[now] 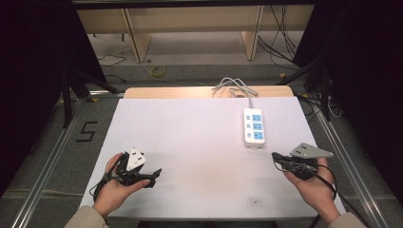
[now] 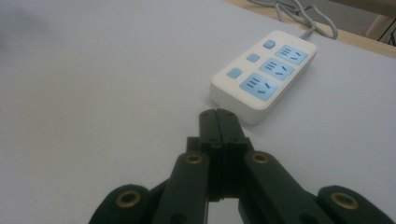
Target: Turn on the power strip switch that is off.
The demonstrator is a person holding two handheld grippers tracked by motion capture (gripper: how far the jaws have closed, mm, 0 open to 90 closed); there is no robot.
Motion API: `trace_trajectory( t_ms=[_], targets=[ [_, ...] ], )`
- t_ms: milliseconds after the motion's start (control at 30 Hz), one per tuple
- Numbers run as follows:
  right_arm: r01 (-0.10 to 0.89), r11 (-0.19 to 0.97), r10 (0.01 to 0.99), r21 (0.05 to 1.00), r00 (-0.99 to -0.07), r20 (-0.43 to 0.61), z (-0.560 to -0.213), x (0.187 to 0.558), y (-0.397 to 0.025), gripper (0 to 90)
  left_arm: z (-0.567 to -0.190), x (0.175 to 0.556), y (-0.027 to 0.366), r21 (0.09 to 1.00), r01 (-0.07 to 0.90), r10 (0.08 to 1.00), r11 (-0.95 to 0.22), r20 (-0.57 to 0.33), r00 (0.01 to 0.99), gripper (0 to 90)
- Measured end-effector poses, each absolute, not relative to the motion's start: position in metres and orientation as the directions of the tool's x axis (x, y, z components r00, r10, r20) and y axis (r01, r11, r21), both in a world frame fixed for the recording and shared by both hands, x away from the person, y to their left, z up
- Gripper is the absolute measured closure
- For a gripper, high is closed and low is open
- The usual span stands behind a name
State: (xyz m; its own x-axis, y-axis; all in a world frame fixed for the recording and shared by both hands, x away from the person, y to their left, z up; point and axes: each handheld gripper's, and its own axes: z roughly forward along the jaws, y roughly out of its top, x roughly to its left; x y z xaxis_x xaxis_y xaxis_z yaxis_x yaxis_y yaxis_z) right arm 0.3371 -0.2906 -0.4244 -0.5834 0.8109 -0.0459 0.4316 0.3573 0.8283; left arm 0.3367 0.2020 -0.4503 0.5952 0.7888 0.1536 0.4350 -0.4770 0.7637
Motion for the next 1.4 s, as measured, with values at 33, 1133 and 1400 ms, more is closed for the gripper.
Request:
trace_trajectory(
  t_ms=[33, 1133, 1400],
  targets=[
    [0.430, 0.357, 0.812, 0.829, -0.582, -0.048, -0.424, 0.338, -0.290, 90.0, -0.450, 0.337, 0.202, 0.764, 0.436, 0.789, -0.476, 0.152, 0.595, 16.0],
    [0.442, 0.355, 0.828, 0.824, -0.559, -0.057, -0.418, 0.369, -0.284, 90.0, -0.450, 0.337, 0.201, 0.765, 0.431, 0.787, -0.478, 0.155, 0.597, 16.0],
    [0.442, 0.357, 0.829, 0.823, -0.556, -0.061, -0.417, 0.376, -0.283, 90.0, -0.450, 0.337, 0.201, 0.766, 0.429, 0.786, -0.479, 0.157, 0.598, 16.0]
  ],
)
